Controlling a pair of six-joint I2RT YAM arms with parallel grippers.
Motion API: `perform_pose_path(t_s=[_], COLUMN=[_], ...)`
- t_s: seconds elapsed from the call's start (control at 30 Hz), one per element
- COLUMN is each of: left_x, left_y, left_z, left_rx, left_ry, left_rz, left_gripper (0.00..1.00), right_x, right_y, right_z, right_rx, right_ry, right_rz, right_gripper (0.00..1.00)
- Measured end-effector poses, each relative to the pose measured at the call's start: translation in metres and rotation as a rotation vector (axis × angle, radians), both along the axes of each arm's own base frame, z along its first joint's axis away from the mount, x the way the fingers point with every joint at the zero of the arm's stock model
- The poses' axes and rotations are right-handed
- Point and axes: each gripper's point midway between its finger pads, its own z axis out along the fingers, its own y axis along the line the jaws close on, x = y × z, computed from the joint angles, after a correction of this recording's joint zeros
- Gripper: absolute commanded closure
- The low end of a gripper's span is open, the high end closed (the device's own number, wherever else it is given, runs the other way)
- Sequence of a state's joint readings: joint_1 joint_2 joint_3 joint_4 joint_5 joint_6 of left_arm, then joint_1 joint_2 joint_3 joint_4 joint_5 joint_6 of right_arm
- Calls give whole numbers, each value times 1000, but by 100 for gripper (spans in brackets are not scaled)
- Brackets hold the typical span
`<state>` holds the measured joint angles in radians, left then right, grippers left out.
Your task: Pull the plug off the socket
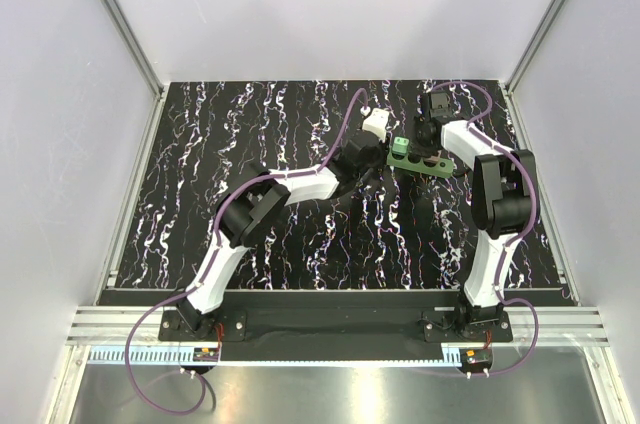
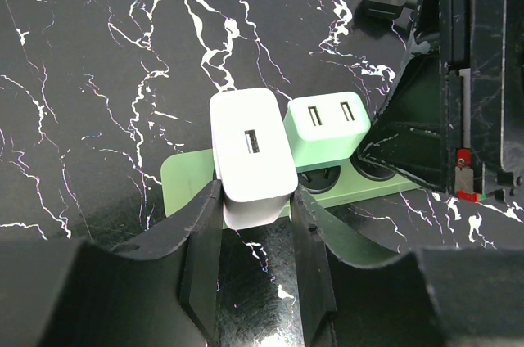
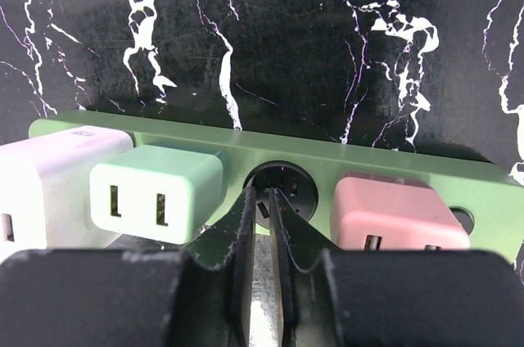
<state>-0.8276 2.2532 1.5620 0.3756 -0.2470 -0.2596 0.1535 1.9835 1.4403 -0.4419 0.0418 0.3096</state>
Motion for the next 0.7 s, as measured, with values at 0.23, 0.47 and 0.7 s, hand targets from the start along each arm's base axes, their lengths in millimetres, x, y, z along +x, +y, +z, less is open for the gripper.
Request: perform_pose_path(t_s=[0.23, 0.47, 0.7], left_x=[0, 0, 0], left_y=[0, 0, 0], left_z=[0, 0, 0], left_rx=[0, 0, 1], left_ry=[0, -1, -1], left_rz=[0, 0, 0], left_gripper=[100, 100, 100], right_x=[3, 3, 4], right_y=[0, -4, -7], right_z=[0, -1, -1], right_rx=[-2, -25, -46], right_ry=[-4, -7, -9], right_rz=[-1, -14, -22], right_gripper=[82, 82, 83])
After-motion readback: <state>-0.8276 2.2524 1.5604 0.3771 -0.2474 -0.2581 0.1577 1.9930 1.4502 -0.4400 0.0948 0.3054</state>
